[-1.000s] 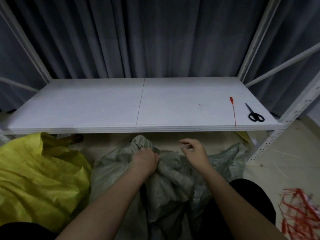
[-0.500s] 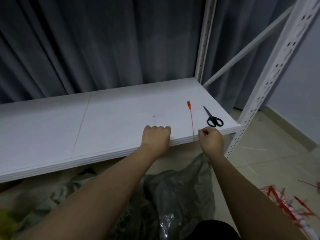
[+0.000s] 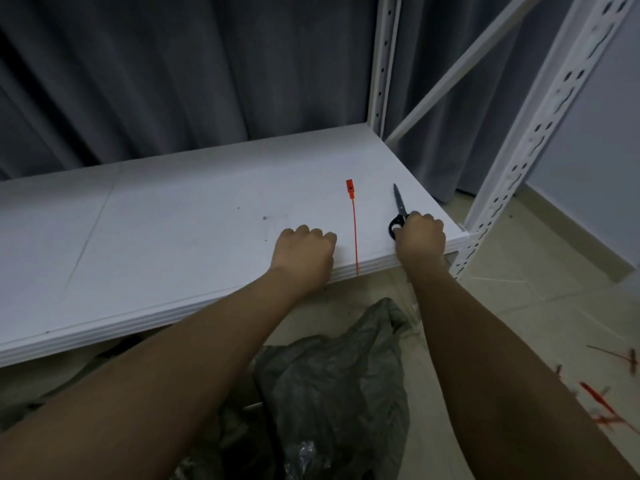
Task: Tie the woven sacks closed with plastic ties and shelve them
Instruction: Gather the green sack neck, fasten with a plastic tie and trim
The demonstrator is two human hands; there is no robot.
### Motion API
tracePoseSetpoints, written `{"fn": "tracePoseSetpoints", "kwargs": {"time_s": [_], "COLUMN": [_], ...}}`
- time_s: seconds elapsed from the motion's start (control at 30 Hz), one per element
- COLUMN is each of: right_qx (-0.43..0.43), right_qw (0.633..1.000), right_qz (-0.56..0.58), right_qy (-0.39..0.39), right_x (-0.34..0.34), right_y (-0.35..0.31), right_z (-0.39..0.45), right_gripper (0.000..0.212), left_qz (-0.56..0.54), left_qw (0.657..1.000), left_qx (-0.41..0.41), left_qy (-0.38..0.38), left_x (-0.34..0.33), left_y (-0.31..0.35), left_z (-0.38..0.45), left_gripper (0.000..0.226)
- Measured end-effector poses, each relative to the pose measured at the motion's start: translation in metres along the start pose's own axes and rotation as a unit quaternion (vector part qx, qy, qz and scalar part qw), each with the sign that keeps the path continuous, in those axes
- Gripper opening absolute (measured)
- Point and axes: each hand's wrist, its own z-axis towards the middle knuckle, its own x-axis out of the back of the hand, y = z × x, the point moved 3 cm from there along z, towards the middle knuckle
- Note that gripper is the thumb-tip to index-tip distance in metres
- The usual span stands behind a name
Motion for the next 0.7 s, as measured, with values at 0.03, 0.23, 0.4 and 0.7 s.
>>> {"fn": "tracePoseSetpoints", "kwargs": {"time_s": [0.03, 0.23, 0.4, 0.7], "right_qx": [-0.011, -0.015, 0.035, 0.059], "right_qw": [1.000, 0.996, 0.940, 0.885], "right_qz": [0.004, 0.093, 0.324, 0.379], "right_qy": [-0.016, -0.004, -0.105, -0.262], "right_x": [0.001, 0.025, 0.042, 0.032], "right_y": [-0.001, -0.023, -0.084, -0.185], "right_z": [0.001, -0.030, -0.106, -0.284], "right_gripper": [0.022, 0.030, 0.026, 0.028], "left_qz": [-0.003, -0.030, -0.065, -0.108], "left_qw": [1.000, 0.997, 0.987, 0.948], "left_qx": [0.003, 0.052, 0.124, 0.276], "left_qy": [-0.007, -0.042, -0.073, -0.112], "left_x": [0.000, 0.009, 0.022, 0.033], "left_y": [-0.001, -0.026, -0.067, -0.135], "left_z": [-0.002, -0.043, -0.111, -0.300], "left_gripper": [0.024, 0.022, 0.022, 0.030]}}
